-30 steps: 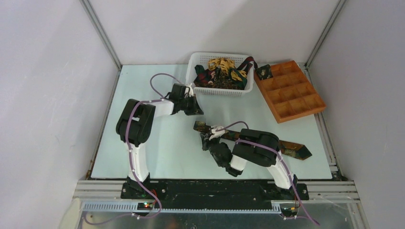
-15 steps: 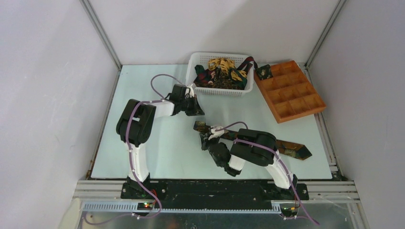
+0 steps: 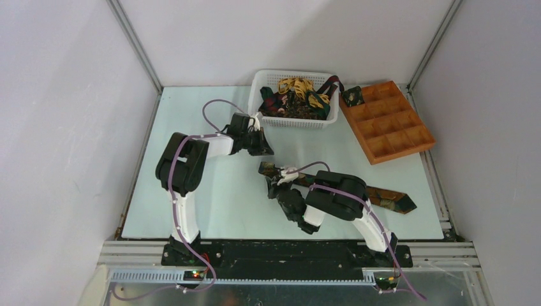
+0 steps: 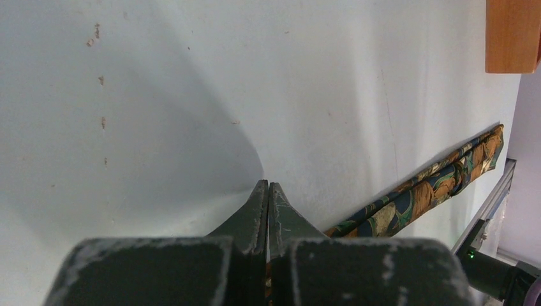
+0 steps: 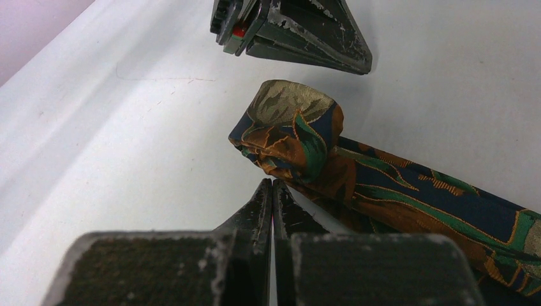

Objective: Roll the ties
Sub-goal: Roll the tie at the center of the board.

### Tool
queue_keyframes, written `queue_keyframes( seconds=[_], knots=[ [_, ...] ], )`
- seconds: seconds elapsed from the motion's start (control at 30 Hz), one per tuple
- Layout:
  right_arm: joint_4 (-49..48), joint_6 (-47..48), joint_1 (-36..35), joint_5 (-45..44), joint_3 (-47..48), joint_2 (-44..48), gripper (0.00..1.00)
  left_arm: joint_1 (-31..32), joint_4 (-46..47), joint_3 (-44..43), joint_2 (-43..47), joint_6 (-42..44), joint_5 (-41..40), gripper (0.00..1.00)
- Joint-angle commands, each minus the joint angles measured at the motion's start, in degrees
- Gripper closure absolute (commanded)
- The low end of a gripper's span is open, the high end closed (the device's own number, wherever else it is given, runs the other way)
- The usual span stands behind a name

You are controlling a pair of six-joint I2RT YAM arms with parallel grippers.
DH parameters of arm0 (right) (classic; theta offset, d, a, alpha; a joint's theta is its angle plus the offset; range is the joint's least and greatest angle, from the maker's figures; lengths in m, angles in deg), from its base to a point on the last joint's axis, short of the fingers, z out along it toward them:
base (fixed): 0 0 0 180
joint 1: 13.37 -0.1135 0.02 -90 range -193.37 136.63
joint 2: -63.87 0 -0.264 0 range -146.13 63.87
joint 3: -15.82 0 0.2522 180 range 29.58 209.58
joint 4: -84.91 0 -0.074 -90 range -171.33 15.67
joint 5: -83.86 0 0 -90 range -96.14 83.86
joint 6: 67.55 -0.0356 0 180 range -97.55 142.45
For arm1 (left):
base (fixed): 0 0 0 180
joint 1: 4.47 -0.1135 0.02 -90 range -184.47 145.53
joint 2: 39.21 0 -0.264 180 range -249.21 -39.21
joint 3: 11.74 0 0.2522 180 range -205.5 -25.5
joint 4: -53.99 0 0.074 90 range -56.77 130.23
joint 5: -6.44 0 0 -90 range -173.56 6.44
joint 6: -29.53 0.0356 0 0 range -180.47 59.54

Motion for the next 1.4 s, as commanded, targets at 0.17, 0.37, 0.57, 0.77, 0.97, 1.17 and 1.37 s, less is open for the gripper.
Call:
queue_keyframes(
  seconds=[0.17,0.37,0.57,0.77,0.97,1.17,1.37],
  knots=[
    [-2.76,-0.48,0.98,-1.92,2.58,-1.64,1.0,0.31,-1.11,0.27,0.16,-0.55,1.52,1.0],
    [-2.9,-0.52,1.23,-2.01,3.61,-2.37,1.0,0.31,-1.25,0.13,0.05,-0.48,1.62,1.0],
    [-2.93,-0.85,1.34,-2.61,4.13,-3.23,1.0,0.33,-1.69,0.08,0.32,-0.11,1.7,1.0],
    [-3.01,-1.55,1.62,-3.88,4.4,-3.96,1.0,0.31,-2.26,-0.04,0.79,0.1,2.84,1.0],
    [-3.17,-1.59,2.29,-4.51,4.81,-4.27,1.0,0.3,-4.54,-0.35,1.17,0.33,3.22,1.0],
    [-3.29,-0.82,2.37,-3.93,4.87,-4.25,1.0,0.31,-5.12,-0.57,1.18,0.34,3.72,1.0],
    [-3.37,-0.03,1.35,-4.16,3.75,-3.35,1.0,-0.03,-5.89,-0.58,1.49,0.89,3.56,1.0]
  ],
)
